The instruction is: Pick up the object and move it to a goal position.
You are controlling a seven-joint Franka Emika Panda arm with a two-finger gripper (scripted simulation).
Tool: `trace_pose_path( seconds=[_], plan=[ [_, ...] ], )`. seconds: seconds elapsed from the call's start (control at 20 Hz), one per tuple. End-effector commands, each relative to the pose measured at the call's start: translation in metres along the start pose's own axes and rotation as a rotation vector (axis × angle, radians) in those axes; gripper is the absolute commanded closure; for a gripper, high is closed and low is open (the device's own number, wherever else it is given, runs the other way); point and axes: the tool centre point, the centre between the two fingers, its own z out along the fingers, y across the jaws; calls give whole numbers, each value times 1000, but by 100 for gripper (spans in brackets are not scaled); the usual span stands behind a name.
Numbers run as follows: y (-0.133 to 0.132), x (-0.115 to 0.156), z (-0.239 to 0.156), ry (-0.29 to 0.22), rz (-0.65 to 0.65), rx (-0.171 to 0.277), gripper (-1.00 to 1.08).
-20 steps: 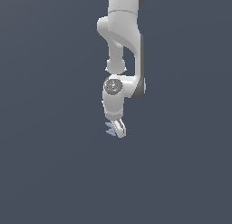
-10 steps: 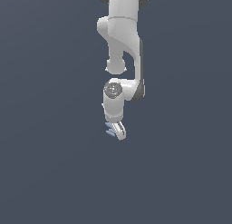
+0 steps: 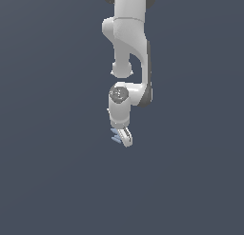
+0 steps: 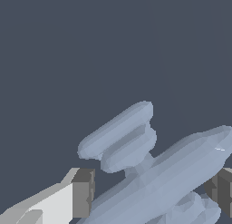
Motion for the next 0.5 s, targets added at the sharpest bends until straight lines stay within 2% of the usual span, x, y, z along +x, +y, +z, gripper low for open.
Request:
trace_pose_path(
  seconds=[0.0,0.45],
  plan=[
    [-1,-3,1,-2,-2,-3,108],
    [-37,-30,-22,-1,-2,-5,108]
  ],
)
